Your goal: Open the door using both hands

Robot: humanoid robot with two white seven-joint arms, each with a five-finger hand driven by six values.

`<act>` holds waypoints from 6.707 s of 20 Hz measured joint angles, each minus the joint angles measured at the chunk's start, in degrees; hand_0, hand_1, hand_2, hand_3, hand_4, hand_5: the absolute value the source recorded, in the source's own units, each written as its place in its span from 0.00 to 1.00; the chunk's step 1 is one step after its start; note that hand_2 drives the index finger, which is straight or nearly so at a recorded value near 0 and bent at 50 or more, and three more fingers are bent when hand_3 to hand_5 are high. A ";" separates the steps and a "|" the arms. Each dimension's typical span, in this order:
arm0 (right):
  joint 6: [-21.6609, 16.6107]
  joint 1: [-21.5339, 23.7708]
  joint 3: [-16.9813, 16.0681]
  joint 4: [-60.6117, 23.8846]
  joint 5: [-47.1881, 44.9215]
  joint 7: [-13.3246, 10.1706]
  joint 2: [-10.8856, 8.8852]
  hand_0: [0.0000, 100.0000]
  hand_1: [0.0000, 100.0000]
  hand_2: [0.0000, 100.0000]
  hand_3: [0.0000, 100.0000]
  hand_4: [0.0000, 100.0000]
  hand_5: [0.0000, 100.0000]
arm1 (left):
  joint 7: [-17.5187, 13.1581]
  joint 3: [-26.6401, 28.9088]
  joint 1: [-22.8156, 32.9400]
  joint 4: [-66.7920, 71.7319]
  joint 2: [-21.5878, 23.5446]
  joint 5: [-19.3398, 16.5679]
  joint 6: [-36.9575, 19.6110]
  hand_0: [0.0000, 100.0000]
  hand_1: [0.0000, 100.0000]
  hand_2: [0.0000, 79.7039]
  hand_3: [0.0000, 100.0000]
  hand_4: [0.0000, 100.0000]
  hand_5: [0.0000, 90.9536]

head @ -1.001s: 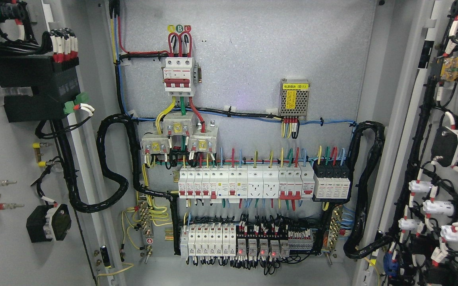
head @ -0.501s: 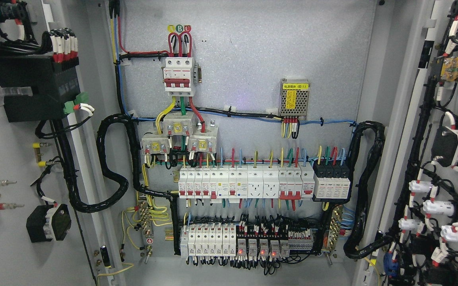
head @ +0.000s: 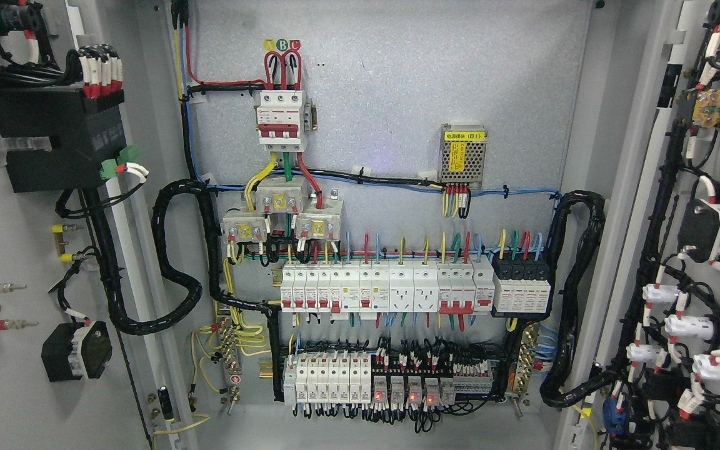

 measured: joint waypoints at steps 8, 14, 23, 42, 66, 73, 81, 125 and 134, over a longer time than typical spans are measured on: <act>-2.97 0.39 -1.26 0.35 -0.18 0.12 -0.09 0.22 0.00 0.00 0.00 0.00 0.00 | -0.64 5.44 -0.91 0.00 -0.76 2.41 5.00 0.29 0.00 0.03 0.03 0.03 0.00; -5.06 0.47 -1.83 0.46 -0.39 0.15 -0.13 0.22 0.00 0.00 0.00 0.00 0.00 | -3.47 9.88 -2.21 0.37 -0.95 4.27 8.17 0.29 0.00 0.03 0.03 0.03 0.00; -5.45 0.63 -2.40 0.67 -3.92 0.31 -0.59 0.22 0.00 0.00 0.00 0.00 0.00 | -8.24 18.03 -3.64 3.80 1.71 10.35 10.98 0.29 0.00 0.03 0.03 0.04 0.00; -4.76 2.56 -5.95 0.97 -9.75 2.36 -3.57 0.22 0.00 0.00 0.00 0.00 0.00 | -13.27 23.60 -10.93 20.01 15.02 16.91 13.69 0.29 0.00 0.03 0.03 0.04 0.00; -4.94 2.57 -7.43 2.17 -13.22 2.64 -7.68 0.22 0.00 0.00 0.00 0.00 0.00 | -13.43 19.98 -21.77 37.73 23.73 17.24 15.73 0.29 0.00 0.03 0.03 0.03 0.00; -4.94 2.52 -8.45 2.35 -13.25 2.77 -7.94 0.22 0.00 0.00 0.00 0.00 0.00 | -13.43 19.41 -22.36 39.21 24.56 17.23 15.78 0.29 0.00 0.03 0.03 0.03 0.00; -4.94 2.29 -9.04 2.82 -13.16 2.78 -7.95 0.22 0.00 0.00 0.00 0.00 0.00 | -13.55 18.58 -22.40 37.67 24.54 17.05 15.98 0.29 0.00 0.03 0.03 0.03 0.00; -0.30 -7.89 8.32 8.37 3.35 -1.26 7.38 0.22 0.00 0.00 0.00 0.00 0.00 | 40.92 -15.74 -13.48 12.71 -5.10 -15.15 7.22 0.29 0.00 0.03 0.03 0.03 0.00; -0.38 -8.28 8.99 8.67 3.42 -1.35 8.77 0.22 0.00 0.00 0.00 0.00 0.00 | 40.94 -17.37 -12.81 12.26 -5.95 -15.27 7.21 0.29 0.00 0.03 0.03 0.03 0.00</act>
